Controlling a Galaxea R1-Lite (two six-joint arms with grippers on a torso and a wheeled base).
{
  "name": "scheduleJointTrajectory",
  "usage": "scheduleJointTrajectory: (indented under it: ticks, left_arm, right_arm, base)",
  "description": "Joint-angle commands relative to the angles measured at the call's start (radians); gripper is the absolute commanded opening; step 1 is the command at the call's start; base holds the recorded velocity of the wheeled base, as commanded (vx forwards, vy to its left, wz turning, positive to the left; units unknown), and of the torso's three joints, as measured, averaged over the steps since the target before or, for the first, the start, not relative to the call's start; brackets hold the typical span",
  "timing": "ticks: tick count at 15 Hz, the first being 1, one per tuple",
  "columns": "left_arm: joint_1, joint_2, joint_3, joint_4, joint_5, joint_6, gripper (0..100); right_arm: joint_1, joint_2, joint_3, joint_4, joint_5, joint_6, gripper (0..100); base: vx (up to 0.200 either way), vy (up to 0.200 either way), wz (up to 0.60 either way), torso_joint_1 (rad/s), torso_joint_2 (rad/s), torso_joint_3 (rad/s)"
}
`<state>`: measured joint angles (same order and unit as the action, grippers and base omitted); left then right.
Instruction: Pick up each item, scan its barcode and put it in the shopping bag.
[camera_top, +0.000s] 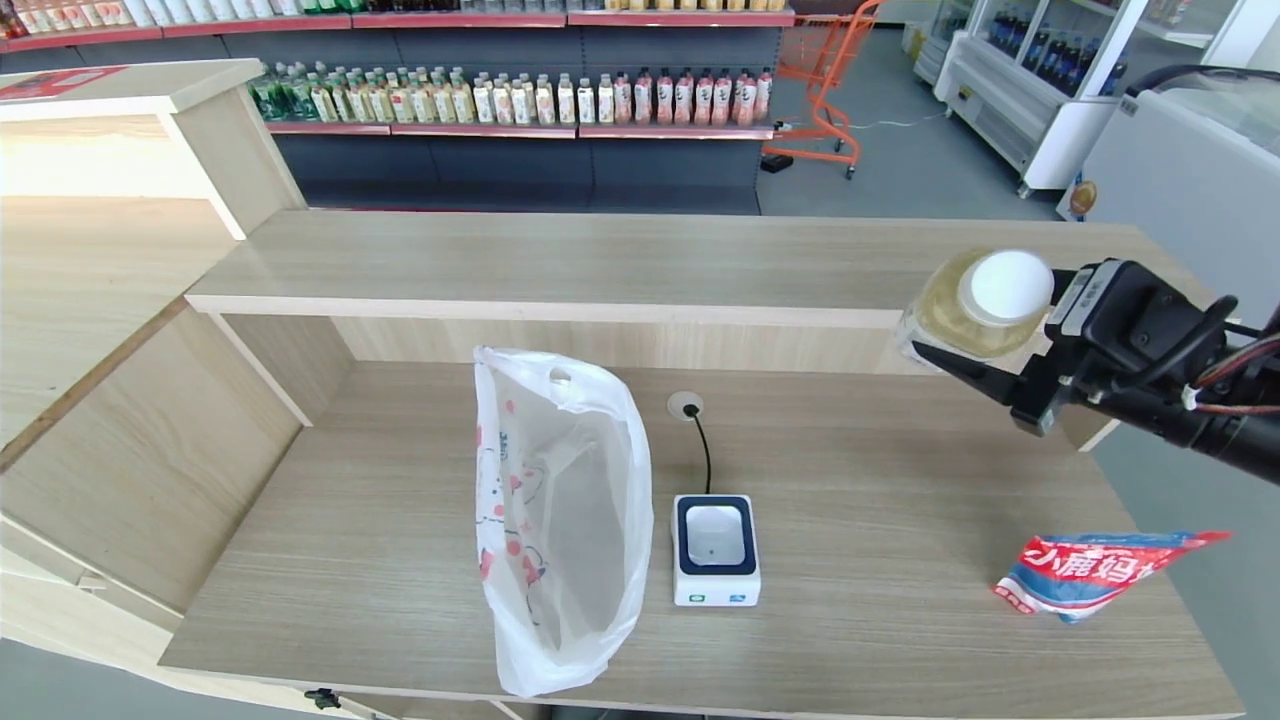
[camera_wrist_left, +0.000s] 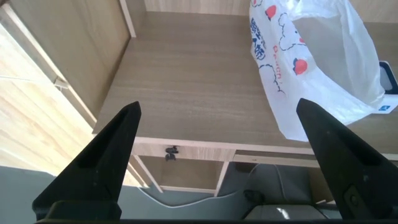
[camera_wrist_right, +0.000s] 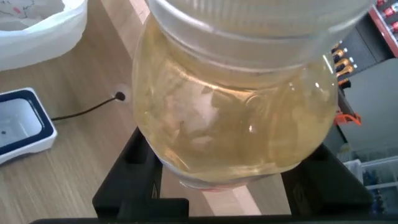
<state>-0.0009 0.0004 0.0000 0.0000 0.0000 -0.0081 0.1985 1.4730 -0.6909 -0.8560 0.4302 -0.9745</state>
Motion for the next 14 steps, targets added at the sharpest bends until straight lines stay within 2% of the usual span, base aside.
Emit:
scheduleJointTrajectory:
  ticks: [1, 5, 6, 10, 14]
  left_arm:
    - [0.001, 0.0, 0.0, 0.0, 0.0, 0.0, 100]
    - [0.001, 0.0, 0.0, 0.0, 0.0, -0.003, 100]
    - [0.001, 0.0, 0.0, 0.0, 0.0, 0.005, 100]
    - [0.001, 0.0, 0.0, 0.0, 0.0, 0.005, 100]
    - [0.001, 0.0, 0.0, 0.0, 0.0, 0.005, 100]
  right_arm:
    - [-0.004, 0.023, -0.01, 0.002, 0.001, 0.01, 0]
    - [-0.027, 0.076, -0.035, 0.0, 0.002, 0.059, 0]
    - [-0.033, 0.104, -0.052, 0.0, 0.024, 0.062, 0]
    - [-0.034, 0.175, -0.072, 0.002, 0.114, 0.166, 0]
    - [-0.041, 0.271, -0.013, -0.009, 0.182, 0.169, 0]
  base:
    - [0.0, 0.2, 0.0, -0.007, 0.0, 0.002]
    - [0.0, 0.2, 0.0, 0.0, 0.0, 0.002]
    - [0.0, 0.2, 0.0, -0.002, 0.0, 0.002]
    - [0.0, 0.0, 0.0, 0.0, 0.0, 0.0]
    - [0.0, 0.0, 0.0, 0.0, 0.0, 0.0]
